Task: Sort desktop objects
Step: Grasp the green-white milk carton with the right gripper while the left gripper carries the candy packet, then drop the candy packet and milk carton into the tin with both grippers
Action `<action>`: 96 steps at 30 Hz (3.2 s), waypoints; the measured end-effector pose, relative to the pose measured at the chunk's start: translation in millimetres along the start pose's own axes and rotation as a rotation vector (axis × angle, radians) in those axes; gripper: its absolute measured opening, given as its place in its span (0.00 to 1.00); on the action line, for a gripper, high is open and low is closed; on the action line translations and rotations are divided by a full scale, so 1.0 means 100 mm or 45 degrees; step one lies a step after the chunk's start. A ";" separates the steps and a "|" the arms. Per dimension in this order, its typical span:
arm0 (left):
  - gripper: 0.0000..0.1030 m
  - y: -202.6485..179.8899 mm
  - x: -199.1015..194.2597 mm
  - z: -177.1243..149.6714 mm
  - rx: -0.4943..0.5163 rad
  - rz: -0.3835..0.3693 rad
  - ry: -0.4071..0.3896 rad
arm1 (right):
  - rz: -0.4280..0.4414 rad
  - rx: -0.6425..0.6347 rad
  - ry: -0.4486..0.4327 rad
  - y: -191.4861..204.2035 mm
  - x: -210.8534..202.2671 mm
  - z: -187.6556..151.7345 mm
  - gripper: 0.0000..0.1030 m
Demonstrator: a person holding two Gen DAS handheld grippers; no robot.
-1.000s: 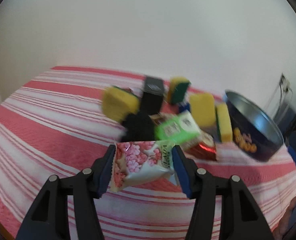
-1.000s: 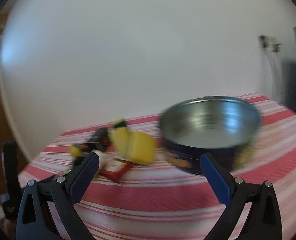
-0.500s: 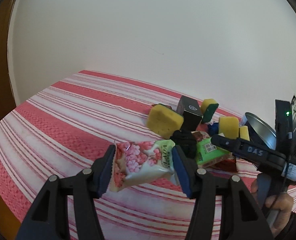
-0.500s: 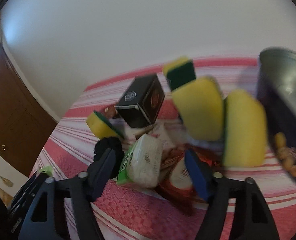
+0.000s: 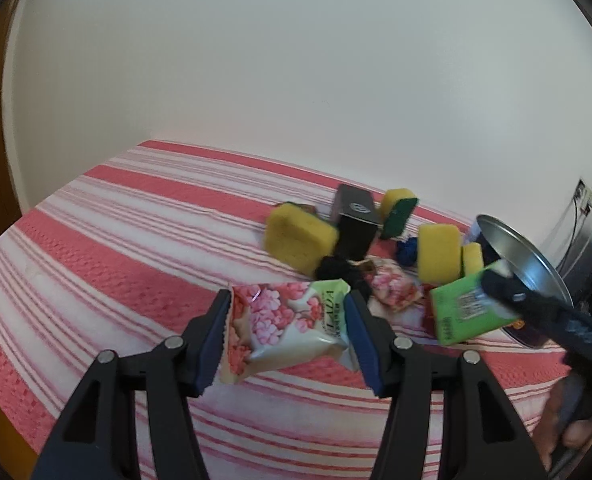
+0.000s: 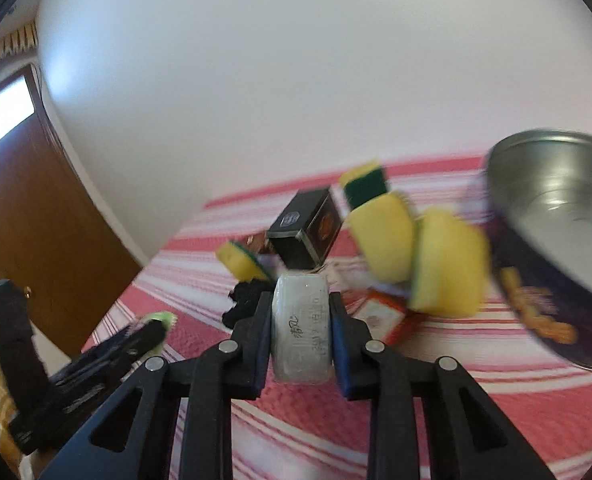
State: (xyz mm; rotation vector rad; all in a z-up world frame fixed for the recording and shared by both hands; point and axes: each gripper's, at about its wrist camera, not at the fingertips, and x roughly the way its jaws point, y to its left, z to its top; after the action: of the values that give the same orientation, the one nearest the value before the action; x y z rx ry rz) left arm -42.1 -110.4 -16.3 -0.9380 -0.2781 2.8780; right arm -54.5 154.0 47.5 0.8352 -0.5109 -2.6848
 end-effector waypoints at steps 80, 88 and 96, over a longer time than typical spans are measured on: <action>0.99 -2.82 1.03 0.11 0.400 -0.301 -0.060 | -0.850 0.005 -0.544 -2.12 -1.49 0.28 0.74; 0.99 -2.21 1.07 0.27 0.255 -0.238 -0.032 | -0.849 -0.057 -0.544 -1.89 -1.45 0.24 0.73; 0.99 -1.66 1.12 0.42 0.098 -0.156 -0.019 | -0.771 -0.088 -0.548 -1.57 -1.35 0.16 0.73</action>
State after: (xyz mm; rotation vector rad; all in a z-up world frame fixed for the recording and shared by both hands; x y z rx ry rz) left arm -150.5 62.9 -13.8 -0.8555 -0.2166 2.7640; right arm 17.6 348.7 61.2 0.4299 -0.2744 -3.4473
